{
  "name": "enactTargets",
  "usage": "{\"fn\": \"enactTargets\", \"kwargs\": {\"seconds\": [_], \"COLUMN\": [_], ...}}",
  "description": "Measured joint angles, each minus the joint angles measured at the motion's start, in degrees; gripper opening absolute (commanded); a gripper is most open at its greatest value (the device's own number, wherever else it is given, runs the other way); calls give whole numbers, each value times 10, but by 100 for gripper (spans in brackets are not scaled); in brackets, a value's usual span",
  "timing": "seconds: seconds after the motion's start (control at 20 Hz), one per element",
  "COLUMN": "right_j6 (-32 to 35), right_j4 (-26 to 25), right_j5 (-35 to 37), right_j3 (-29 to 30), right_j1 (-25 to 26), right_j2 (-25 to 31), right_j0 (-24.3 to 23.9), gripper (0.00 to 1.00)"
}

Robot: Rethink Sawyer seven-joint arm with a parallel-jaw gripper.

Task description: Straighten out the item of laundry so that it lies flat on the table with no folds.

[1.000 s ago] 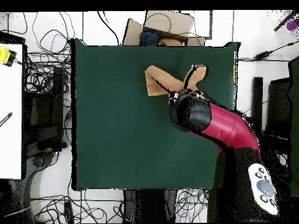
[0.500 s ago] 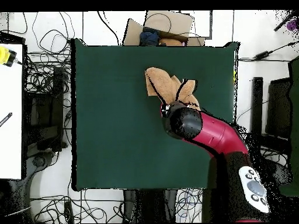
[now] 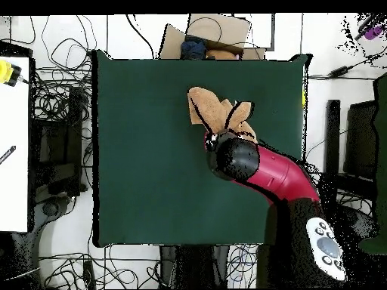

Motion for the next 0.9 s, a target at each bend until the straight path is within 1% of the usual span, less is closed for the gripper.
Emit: {"fn": "enactTargets", "kwargs": {"seconds": [0.2, 0.3, 0.4, 0.45, 0.5, 0.55, 0.7, 0.9], "right_j6": [2, 14, 29, 44, 71, 86, 128, 171], "right_j4": [6, 13, 22, 33, 48, 54, 61, 61], "right_j5": [0, 0, -1, -3, -11, -18, -45, -104], "right_j3": [15, 29, 44, 61, 90, 106, 145, 187], "right_j1": [-11, -24, -35, -46, -61, -69, -79, -72], "right_j2": [-20, -51, -68, -80, -91, -95, -101, -101], "right_j0": [34, 77, 104, 126, 154, 166, 187, 184], "gripper": [0, 0, 0, 0, 0, 0, 0, 0]}}
